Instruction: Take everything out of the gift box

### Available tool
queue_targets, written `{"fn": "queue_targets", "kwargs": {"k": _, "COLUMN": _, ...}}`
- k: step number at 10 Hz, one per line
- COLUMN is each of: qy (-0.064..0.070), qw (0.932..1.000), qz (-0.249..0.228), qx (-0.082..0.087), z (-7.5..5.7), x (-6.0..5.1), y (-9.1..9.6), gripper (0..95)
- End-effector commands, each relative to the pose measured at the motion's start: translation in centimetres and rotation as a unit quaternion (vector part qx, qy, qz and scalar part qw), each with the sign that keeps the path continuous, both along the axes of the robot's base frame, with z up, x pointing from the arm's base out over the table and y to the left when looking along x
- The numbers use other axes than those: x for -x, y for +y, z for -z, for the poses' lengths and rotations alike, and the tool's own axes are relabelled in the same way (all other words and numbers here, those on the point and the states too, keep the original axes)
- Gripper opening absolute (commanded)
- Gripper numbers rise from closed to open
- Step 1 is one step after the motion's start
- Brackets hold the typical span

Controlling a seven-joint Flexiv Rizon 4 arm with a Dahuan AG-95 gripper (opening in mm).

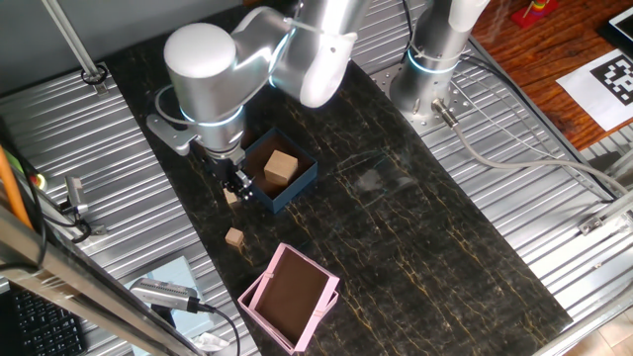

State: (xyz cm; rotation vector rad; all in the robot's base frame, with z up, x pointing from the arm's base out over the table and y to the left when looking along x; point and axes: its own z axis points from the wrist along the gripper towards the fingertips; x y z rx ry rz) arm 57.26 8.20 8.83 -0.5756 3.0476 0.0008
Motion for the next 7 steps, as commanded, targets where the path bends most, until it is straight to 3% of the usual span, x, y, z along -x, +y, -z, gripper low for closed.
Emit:
{"fn": "queue_targets", "kwargs": {"k": 1, "qy": 0.054, "qw": 0.9985, "qz": -0.004, "qx": 0.013, "z": -4.52, "x": 3.48, "y": -1.61, "gripper": 57.0}}
{"fn": "queue_targets", "kwargs": {"k": 6, "qy": 0.055, "qw": 0.9984, "qz": 0.001, "qx": 0.012, "z": -4.51, "x": 2.86, "y": -1.11, "gripper": 57.0}}
{"fn": "queue_targets", "kwargs": {"k": 7, "qy": 0.058, "qw": 0.9979, "qz": -0.026, "qx": 0.010, "z": -4.20, "x": 3.16, "y": -1.14, "gripper": 57.0}}
